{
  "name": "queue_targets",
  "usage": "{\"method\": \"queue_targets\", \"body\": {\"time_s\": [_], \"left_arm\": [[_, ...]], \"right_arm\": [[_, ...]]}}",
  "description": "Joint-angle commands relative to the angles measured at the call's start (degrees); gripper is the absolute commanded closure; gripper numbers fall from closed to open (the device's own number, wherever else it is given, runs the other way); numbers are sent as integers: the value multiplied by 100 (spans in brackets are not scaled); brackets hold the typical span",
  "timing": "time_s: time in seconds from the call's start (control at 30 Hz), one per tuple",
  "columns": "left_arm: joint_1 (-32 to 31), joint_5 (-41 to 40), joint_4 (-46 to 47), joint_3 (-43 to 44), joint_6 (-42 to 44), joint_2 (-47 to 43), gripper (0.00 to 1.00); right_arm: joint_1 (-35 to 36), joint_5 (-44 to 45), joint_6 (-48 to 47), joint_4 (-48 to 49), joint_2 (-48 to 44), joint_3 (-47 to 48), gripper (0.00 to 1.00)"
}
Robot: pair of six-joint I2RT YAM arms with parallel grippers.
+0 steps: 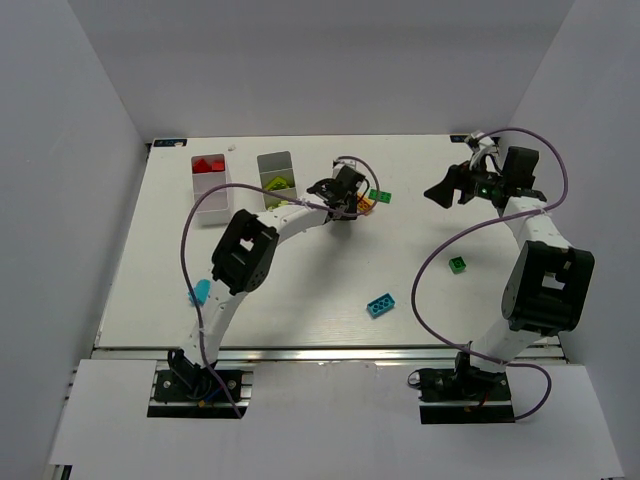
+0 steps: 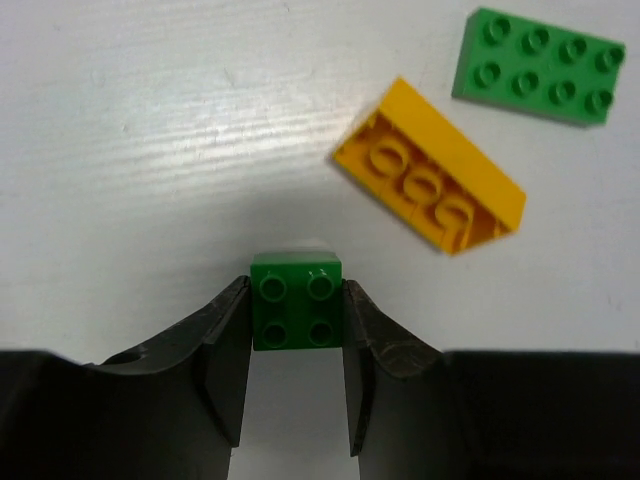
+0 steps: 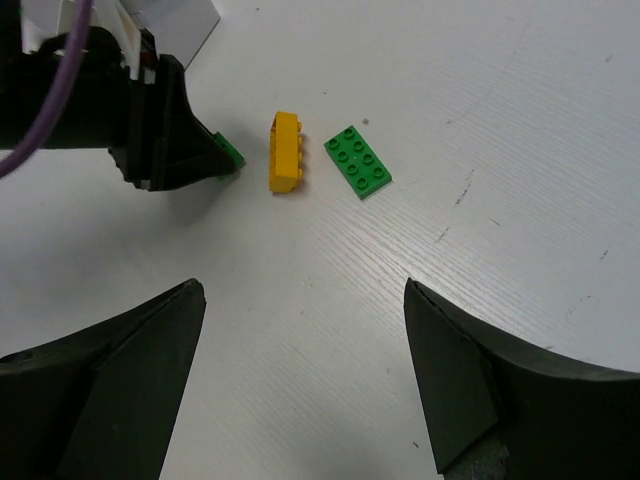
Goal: Sort the legos into containers by color
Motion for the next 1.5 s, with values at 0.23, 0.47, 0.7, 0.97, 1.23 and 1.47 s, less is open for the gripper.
{"method": "queue_targets", "body": {"time_s": [0.23,0.47,0.7,0.97,1.23,1.47], "left_arm": [[144,56,443,-964,274,-2566,90],[890,-217,39,-1096,116,-2937,93],[1594,-226,92,-965,282,-2762,93],[1928,-191,171,-473,388,-2190,91],[1999,-445,232,-33,441,-1672,87],[2025,-534,136,248,459,-1390,69]], "right_arm": [[-24,-344,-242,145,-305,-182,15],[186,-319,-505,-65,-366,-235,24],[433,-362,-980,-715,-287,-7,82],[442,-301,-1015,-830,-217,46,91],[442,-257,-1059,-883,-199,38,87],[442,-213,-1129,-900,-191,38,77]]}}
